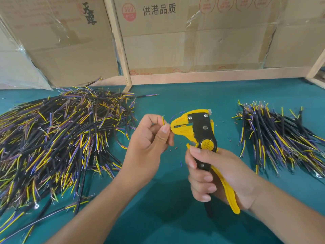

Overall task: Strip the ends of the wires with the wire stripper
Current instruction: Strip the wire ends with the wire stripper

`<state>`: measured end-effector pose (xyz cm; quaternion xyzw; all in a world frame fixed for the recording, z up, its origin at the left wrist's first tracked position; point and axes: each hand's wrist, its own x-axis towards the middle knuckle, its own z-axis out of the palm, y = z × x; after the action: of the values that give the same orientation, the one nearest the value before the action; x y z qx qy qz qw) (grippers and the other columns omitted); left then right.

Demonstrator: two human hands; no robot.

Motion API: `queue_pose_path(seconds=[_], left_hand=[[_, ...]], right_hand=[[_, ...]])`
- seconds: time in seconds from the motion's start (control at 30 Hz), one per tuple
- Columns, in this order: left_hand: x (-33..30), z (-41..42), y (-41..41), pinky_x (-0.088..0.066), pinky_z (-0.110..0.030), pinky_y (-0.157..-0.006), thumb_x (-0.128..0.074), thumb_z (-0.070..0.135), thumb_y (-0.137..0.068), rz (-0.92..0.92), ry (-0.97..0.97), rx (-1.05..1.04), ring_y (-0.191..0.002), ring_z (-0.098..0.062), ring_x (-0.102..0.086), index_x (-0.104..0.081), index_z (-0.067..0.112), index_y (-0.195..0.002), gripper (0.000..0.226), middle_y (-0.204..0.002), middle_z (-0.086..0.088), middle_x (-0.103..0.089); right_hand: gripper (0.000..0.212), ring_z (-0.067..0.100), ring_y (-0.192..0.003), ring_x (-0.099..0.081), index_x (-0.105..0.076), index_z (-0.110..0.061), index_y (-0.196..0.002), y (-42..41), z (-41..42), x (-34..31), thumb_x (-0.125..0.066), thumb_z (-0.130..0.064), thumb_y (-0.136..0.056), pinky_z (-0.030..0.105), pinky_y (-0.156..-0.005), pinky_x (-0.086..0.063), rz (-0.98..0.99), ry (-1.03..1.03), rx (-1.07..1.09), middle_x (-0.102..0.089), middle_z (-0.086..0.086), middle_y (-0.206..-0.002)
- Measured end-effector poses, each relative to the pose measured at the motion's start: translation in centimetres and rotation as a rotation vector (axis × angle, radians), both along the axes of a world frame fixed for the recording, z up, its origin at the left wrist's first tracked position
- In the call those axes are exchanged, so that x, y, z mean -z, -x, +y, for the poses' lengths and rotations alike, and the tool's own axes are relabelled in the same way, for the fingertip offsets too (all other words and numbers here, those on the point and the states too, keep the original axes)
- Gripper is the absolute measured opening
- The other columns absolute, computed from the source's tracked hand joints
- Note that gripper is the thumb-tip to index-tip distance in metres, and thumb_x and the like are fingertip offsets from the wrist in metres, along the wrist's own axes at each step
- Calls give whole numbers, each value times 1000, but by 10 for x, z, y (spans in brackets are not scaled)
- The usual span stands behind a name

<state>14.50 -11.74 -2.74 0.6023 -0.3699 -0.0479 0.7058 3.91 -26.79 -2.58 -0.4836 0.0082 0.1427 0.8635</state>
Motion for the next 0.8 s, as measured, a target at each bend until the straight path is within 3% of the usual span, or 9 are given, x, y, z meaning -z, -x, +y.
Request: queue_pose_path(seconds=[0.37, 0.47, 0.57, 0.8], left_hand=[[-5, 3, -3, -36, -14, -52, -49, 14, -96, 103, 67, -68, -51, -6, -43, -46, 13, -89, 8, -61, 0, -53], [-9, 7, -8, -33, -13, -48, -58, 15, -88, 151, 114, -110, -48, -7, -41, -50, 20, -83, 11, -56, -2, -48], [-11, 10, -8, -31, -14, -47, -58, 25, -81, 141, 111, -93, -47, -9, -38, -54, 25, -82, 4, -54, -3, -43], [-20, 15, -1, -31, -13, -50, -53, 28, -83, -35, -25, -151, -49, -8, -37, -63, 18, -76, 16, -50, 2, -42]], right_hand=[[36, 11, -37, -29, -59, -13, -74, 0, -12, -5, -74, -45, -84, 21, -41, -33, -5, 42, 64, -30, -3, -51], [46, 18, -49, -40, -68, -4, -97, -2, -23, -6, -78, -46, -82, 34, -53, -45, -75, -30, 1, -39, 3, -61], [66, 26, -66, -47, -63, 5, -123, -3, -27, -2, -77, -45, -83, 43, -72, -51, -134, 51, -30, -46, 9, -75], [62, 27, -68, -51, -62, 5, -125, -2, -24, 1, -78, -39, -84, 45, -75, -52, -163, 78, -60, -49, 10, -78]])
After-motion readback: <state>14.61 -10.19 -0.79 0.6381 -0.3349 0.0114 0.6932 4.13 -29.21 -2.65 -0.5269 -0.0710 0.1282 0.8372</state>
